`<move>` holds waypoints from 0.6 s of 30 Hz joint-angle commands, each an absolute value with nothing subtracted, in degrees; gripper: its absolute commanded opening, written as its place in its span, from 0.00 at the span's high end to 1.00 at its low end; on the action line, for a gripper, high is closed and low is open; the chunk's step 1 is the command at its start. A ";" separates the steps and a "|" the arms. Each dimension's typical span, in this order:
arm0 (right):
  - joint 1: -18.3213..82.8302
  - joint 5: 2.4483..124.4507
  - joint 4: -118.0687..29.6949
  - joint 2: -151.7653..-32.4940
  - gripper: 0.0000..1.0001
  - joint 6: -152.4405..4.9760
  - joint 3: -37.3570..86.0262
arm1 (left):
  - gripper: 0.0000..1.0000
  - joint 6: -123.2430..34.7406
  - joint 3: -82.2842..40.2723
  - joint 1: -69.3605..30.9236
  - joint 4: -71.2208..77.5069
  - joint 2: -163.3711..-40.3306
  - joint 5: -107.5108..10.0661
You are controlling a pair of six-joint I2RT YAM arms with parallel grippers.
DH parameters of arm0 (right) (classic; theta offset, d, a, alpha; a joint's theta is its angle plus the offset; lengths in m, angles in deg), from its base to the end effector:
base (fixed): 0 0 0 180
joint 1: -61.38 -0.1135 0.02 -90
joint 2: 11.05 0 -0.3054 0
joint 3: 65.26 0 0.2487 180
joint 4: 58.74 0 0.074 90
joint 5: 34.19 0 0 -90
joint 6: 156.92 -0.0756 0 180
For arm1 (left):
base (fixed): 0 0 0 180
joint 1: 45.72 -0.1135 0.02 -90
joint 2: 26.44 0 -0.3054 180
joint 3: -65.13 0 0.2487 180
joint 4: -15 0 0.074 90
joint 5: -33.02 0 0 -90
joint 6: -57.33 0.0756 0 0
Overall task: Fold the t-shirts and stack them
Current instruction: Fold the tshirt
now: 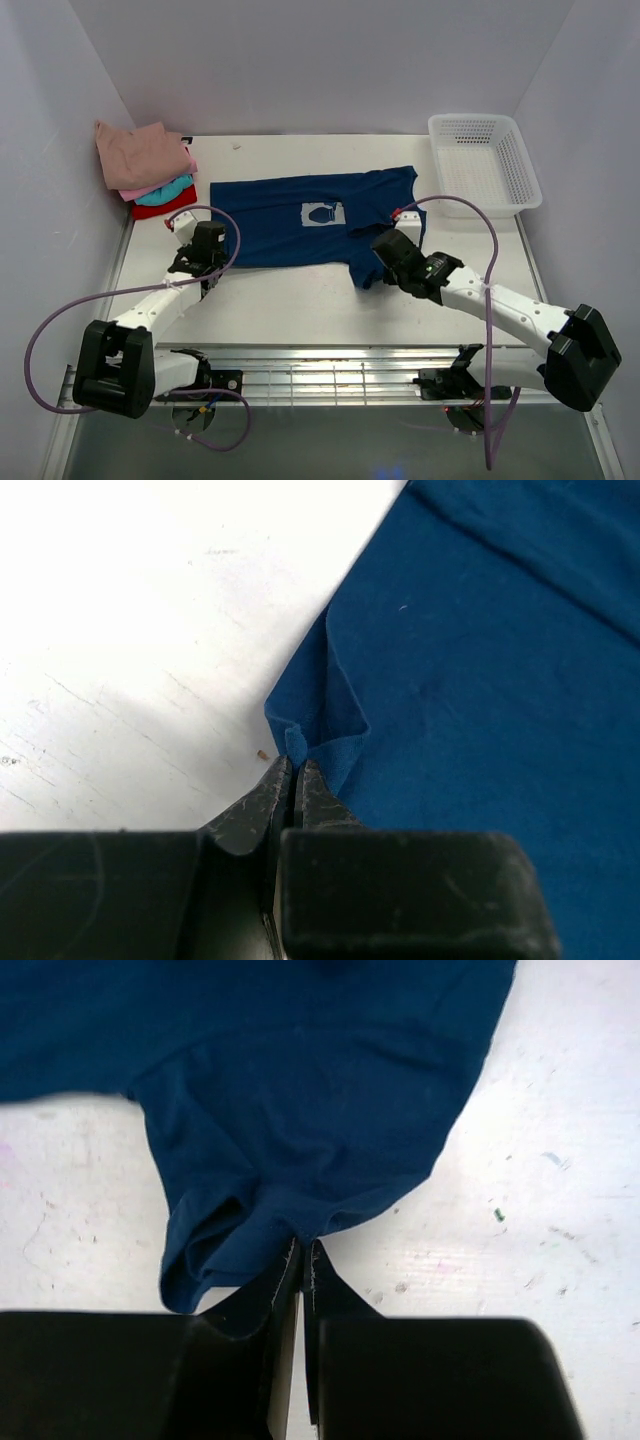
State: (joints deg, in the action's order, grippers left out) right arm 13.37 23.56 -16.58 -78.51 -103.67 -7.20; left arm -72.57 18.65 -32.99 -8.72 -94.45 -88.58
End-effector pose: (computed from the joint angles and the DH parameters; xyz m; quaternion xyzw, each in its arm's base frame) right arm 0.1866 0.1470 0.2469 0.0020 0.9117 0.0194 0.4104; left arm 0.2374 -0.0130 0.2071 -0.3097 0.8405 0.0633 0.4399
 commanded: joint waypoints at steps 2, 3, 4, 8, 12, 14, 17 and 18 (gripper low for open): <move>17.25 17.93 -16.13 -82.58 0.92 -98.39 0.55 | 0.99 -73.54 17.59 -32.89 -8.81 -95.44 -90.47; 17.96 17.84 -16.13 -83.29 0.92 -97.69 1.51 | 0.99 -73.63 17.50 -32.89 -8.89 -95.79 -90.64; 18.66 17.93 -16.13 -84.43 0.92 -96.29 2.48 | 0.99 -73.89 17.33 -32.89 -8.98 -96.49 -90.82; 19.55 17.92 -16.65 -83.04 0.92 -95.04 5.04 | 0.99 -74.95 18.37 -32.89 -8.46 -96.67 -91.61; 19.63 20.56 -21.14 -75.76 0.92 -93.90 0.83 | 0.99 -76.00 20.22 -32.97 -7.93 -96.14 -92.75; 19.55 21.18 -19.39 -74.60 0.92 -93.90 0.21 | 1.00 -76.35 20.75 -32.97 -7.93 -95.88 -92.84; 19.55 23.89 -15.08 -73.11 0.92 -93.99 -0.84 | 1.00 -77.23 21.63 -32.97 -8.01 -95.00 -92.84; 19.55 24.77 -14.29 -72.75 0.92 -94.07 -1.20 | 1.00 -77.49 22.33 -32.97 -8.01 -94.65 -92.58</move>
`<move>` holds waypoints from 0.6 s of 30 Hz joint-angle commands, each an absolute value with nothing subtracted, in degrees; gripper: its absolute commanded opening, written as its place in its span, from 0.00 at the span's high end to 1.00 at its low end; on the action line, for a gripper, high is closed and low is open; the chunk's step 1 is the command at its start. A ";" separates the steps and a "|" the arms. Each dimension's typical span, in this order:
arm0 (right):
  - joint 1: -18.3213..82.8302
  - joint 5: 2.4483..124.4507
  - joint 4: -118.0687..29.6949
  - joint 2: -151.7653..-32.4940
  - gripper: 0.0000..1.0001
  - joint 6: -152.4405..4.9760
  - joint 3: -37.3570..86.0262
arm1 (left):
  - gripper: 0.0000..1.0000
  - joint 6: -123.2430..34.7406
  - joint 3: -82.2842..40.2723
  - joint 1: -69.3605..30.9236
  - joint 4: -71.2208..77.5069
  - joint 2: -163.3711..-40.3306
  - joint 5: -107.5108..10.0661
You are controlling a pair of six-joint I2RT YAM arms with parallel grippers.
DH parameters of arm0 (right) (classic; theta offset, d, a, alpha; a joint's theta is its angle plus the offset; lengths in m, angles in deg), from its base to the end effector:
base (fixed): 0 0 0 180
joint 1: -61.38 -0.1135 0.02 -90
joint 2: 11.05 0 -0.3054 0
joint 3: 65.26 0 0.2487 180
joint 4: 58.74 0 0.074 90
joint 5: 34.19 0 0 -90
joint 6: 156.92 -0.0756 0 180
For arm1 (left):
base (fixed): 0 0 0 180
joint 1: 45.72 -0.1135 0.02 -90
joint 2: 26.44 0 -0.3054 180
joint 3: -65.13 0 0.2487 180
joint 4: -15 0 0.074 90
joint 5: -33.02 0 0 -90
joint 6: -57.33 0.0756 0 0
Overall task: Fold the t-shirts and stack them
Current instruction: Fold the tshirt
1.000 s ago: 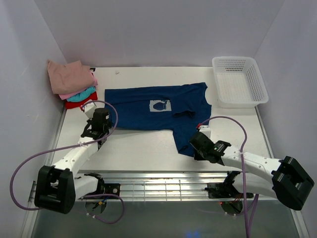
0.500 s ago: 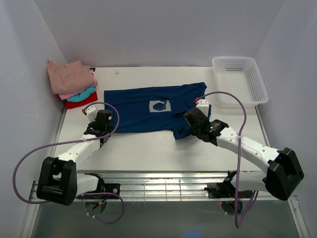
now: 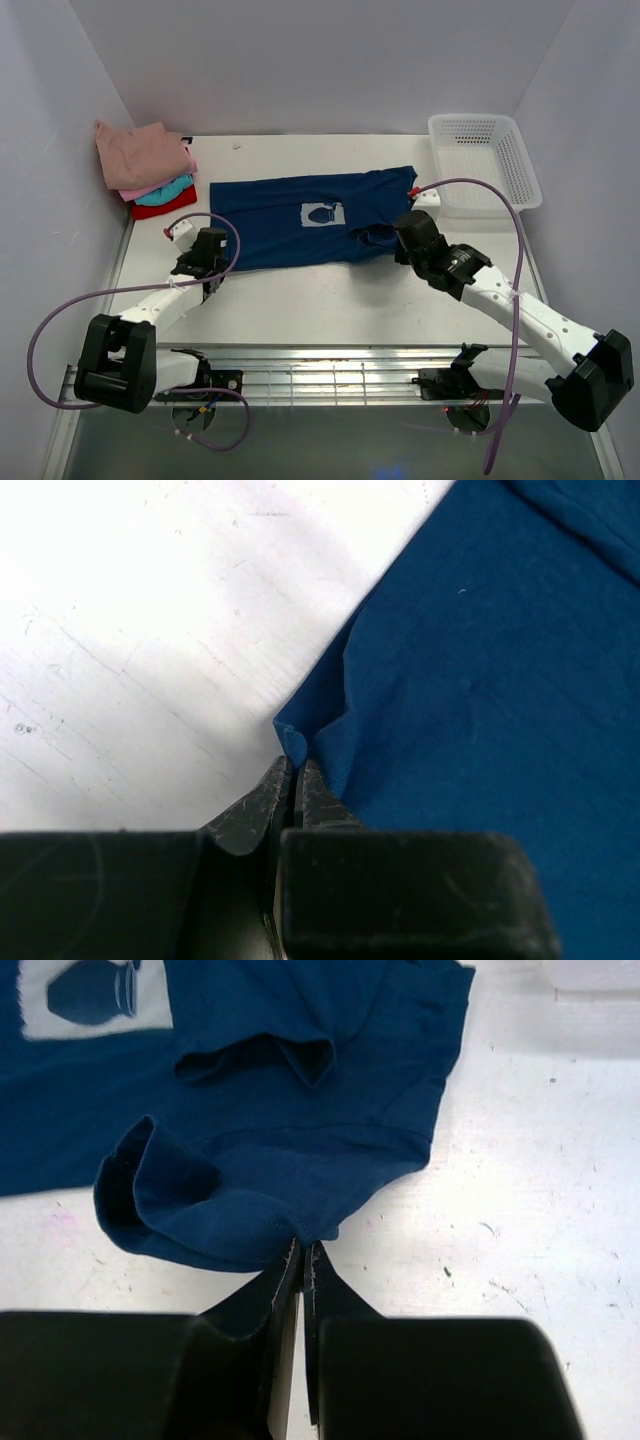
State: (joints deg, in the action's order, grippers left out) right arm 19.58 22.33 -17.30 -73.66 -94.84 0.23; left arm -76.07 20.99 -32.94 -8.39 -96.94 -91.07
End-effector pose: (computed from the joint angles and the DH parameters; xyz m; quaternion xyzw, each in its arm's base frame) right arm 0.2030 0.1256 0.3117 0.0198 0.8715 0.0246 0.4893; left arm 0.2329 -0.0094 0.1867 -0.3343 0.8392 0.0879 0.4198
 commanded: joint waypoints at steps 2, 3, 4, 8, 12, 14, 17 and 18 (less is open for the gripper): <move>19.37 26.70 -11.83 -71.35 0.92 -95.21 -2.34 | 1.00 -78.46 23.30 -32.97 -8.19 -93.16 -91.88; 19.37 27.06 -11.13 -70.82 0.92 -95.74 -3.74 | 1.00 -78.81 23.91 -32.97 -8.28 -92.54 -91.70; 19.20 27.33 -9.55 -70.29 0.92 -96.27 -4.71 | 1.00 -79.08 25.14 -32.97 -8.10 -91.93 -91.44; 19.19 28.64 -5.85 -69.23 0.92 -98.47 -8.31 | 1.00 -79.17 26.29 -32.89 -8.89 -89.73 -90.65; 19.11 29.44 -2.42 -72.30 0.92 -98.91 -9.20 | 1.00 -79.08 26.20 -32.97 -9.59 -89.46 -89.59; 19.11 27.61 -0.85 -74.23 0.92 -99.35 -8.32 | 1.00 -78.99 25.94 -32.89 -9.60 -89.64 -89.42; 19.11 24.18 -1.27 -75.73 0.92 -98.83 -6.14 | 1.00 -78.81 24.89 -32.97 -9.33 -90.60 -89.15; 19.11 23.38 -2.84 -76.35 0.92 -98.21 -5.34 | 1.00 -78.73 24.36 -32.89 -9.24 -90.95 -89.15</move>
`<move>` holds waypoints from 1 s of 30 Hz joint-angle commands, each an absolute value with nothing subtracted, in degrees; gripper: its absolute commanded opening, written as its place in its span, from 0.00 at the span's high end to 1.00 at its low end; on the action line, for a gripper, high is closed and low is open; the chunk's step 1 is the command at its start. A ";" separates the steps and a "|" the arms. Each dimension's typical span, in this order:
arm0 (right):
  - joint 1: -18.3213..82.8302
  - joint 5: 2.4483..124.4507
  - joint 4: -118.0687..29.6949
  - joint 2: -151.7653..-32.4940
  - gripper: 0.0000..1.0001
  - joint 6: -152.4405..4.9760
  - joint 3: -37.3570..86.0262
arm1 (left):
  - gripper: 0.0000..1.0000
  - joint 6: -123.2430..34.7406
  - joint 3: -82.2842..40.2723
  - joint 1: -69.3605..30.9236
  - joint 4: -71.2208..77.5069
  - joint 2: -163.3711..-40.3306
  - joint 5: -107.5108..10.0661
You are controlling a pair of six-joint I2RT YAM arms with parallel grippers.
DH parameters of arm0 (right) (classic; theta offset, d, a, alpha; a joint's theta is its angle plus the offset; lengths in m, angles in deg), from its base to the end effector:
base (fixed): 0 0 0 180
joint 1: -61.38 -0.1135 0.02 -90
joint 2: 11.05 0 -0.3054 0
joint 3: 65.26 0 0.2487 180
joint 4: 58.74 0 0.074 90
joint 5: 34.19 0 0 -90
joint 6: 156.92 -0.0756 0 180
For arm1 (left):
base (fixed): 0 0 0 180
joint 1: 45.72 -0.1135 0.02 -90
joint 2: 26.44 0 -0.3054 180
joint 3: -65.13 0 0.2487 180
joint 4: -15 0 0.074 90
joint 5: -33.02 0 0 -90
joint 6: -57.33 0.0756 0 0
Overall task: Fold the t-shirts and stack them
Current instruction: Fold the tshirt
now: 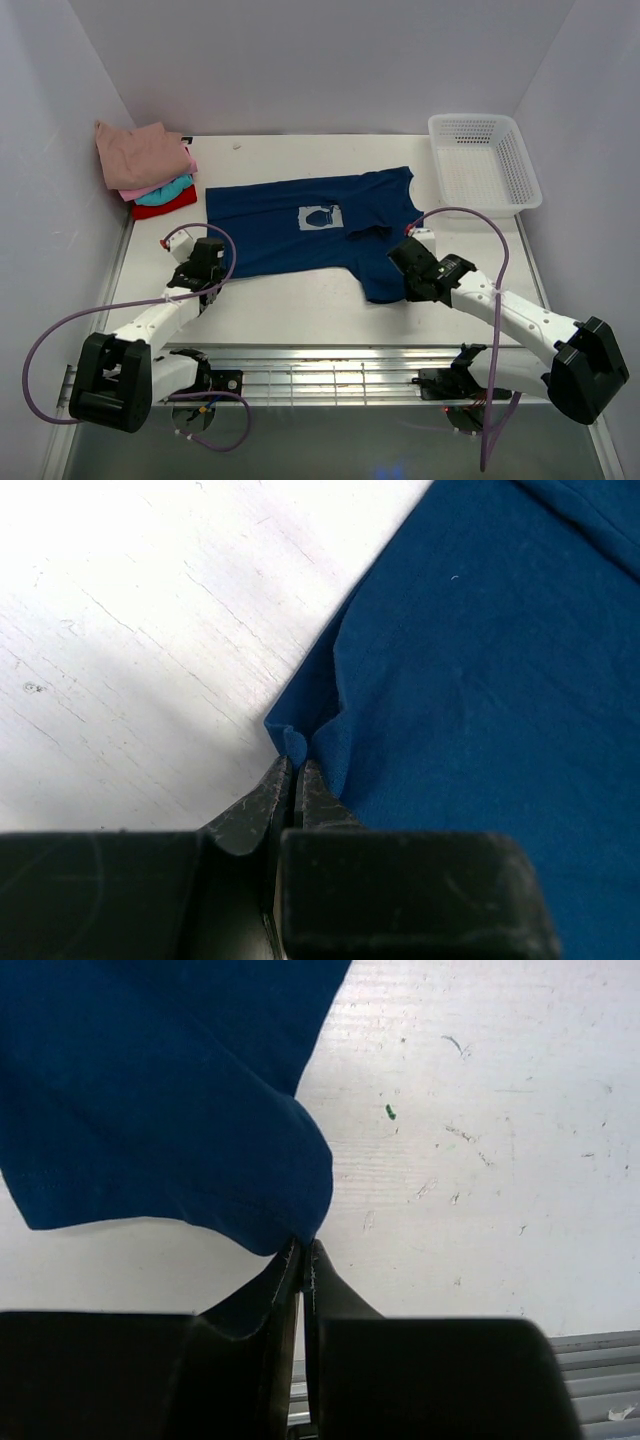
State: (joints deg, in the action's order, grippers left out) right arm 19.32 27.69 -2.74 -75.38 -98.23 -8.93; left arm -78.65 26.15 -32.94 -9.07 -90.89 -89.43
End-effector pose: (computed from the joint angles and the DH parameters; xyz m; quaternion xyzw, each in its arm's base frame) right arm 0.1691 0.1046 0.2277 -0.0341 0.9461 -0.0595 0.3164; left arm 0.2062 -0.0052 0.1772 -0.3500 0.8358 0.0656 0.4179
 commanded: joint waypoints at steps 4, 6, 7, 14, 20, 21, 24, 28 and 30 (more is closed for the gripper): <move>19.54 17.94 -3.47 -82.40 0.92 -96.28 2.30 | 1.00 -78.55 21.20 -32.97 -8.98 -93.85 -89.50; 20.16 16.17 -4.09 -86.97 0.92 -93.91 7.66 | 1.00 -78.64 19.27 -32.97 -8.89 -95.52 -90.03; 20.94 15.91 -5.39 -88.29 0.92 -92.94 9.42 | 1.00 -78.64 18.56 -33.06 -8.98 -95.96 -90.12; 26.66 17.74 -10.50 -101.29 0.92 -83.63 25.41 | 1.00 -77.67 11.97 -35.43 -9.33 -98.51 -89.33; 32.81 22.13 -11.74 -112.53 0.92 -77.03 39.91 | 1.00 -73.19 4.86 -40.26 -7.84 -105.62 -82.32; 34.21 22.49 -11.82 -114.13 0.92 -76.42 41.76 | 1.00 -72.93 3.63 -41.40 -8.36 -107.20 -81.43; 36.76 25.04 -11.73 -120.37 0.92 -74.13 49.58 | 1.00 -71.70 -0.24 -42.90 -8.02 -113.97 -77.56; 39.05 27.59 -10.60 -127.58 0.92 -71.93 58.55 | 1.00 -70.47 -5.25 -43.26 -8.19 -122.14 -75.44; 40.02 28.12 -10.07 -131.36 0.92 -70.79 62.94 | 1.00 -69.85 -7.36 -43.52 -7.93 -125.31 -75.53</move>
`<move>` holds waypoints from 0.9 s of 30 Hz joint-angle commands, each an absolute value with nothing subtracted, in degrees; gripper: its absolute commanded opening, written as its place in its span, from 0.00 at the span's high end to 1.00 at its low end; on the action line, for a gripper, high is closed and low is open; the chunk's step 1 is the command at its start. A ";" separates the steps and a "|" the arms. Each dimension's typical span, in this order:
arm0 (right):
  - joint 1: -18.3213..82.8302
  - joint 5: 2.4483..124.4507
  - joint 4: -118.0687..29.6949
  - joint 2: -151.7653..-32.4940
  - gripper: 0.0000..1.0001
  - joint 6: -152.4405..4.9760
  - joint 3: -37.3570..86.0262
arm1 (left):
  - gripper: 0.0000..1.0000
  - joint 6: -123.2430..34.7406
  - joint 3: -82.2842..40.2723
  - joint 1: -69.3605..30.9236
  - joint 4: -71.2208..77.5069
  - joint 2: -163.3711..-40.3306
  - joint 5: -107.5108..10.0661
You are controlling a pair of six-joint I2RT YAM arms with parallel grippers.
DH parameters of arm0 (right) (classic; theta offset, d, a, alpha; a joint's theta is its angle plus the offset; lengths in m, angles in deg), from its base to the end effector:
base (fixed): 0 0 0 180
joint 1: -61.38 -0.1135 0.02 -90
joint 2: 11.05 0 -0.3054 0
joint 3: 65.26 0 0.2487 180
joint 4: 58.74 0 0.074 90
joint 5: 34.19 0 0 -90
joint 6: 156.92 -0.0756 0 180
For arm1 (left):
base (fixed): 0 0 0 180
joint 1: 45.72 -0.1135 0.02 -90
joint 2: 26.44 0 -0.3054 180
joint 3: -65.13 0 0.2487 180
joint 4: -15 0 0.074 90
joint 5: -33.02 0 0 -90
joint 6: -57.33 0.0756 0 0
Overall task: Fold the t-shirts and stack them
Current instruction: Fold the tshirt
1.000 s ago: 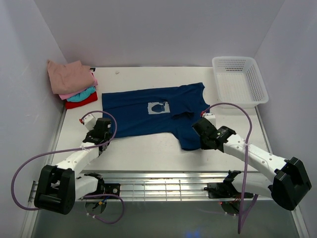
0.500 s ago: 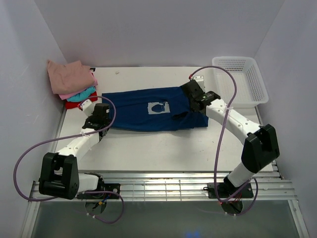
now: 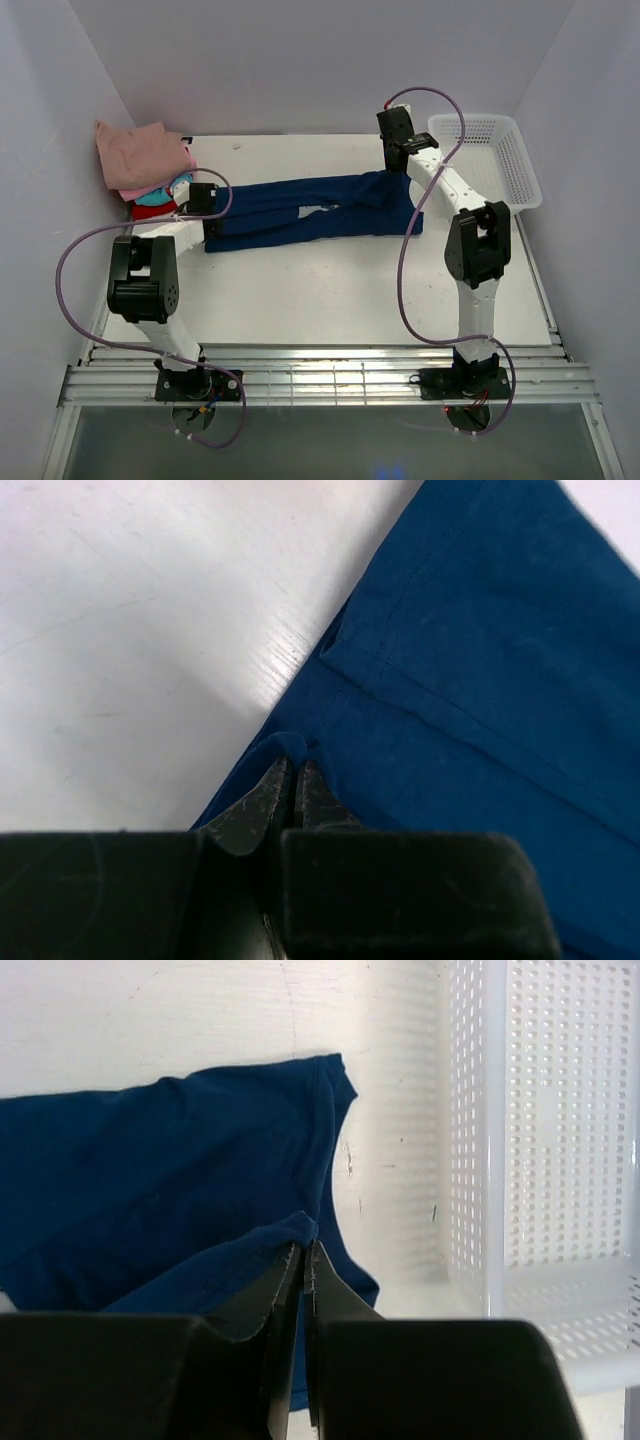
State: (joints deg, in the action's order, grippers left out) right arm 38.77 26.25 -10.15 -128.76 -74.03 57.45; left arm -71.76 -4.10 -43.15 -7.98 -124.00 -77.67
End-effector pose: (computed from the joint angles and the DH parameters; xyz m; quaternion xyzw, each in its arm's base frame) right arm 0.4861 0.1620 0.3092 -0.0202 0.8941 -0.1289 0.4284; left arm 0.3704 0.0101 0.1853 -0.3473 0.8628 0.0425 0.3648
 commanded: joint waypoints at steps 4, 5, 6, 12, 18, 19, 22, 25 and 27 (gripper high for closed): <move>41.43 29.35 -10.07 -135.85 0.92 -69.73 67.26 | 1.00 -68.88 -10.18 -43.61 -7.84 -128.39 -75.35; 41.78 29.79 -10.07 -137.25 0.92 -69.56 67.87 | 1.00 -68.45 -10.79 -43.61 -7.92 -129.18 -75.27; 42.22 30.05 -9.98 -137.78 0.92 -69.38 68.75 | 1.00 -68.27 -11.32 -43.61 -8.01 -129.54 -75.18; 42.92 30.94 -10.07 -141.04 0.92 -68.68 69.99 | 1.00 -67.92 -13.35 -43.78 -8.45 -129.72 -76.14; 43.01 31.11 -10.68 -143.50 0.92 -68.59 70.60 | 1.00 -67.74 -15.89 -44.05 -8.98 -130.86 -76.23; 43.01 31.20 -10.68 -143.85 0.92 -68.59 70.69 | 1.00 -67.65 -16.25 -44.05 -9.07 -131.55 -76.32; 43.10 31.29 -11.03 -144.46 0.92 -68.76 70.69 | 1.00 -67.74 -17.13 -44.31 -9.59 -132.61 -76.76; 43.10 31.11 -11.03 -144.82 0.92 -68.85 70.60 | 1.00 -67.83 -17.30 -44.66 -8.98 -133.23 -76.76; 43.10 30.76 -11.12 -144.91 0.92 -68.85 70.60 | 1.00 -68.00 -17.74 -44.93 -8.89 -133.84 -76.76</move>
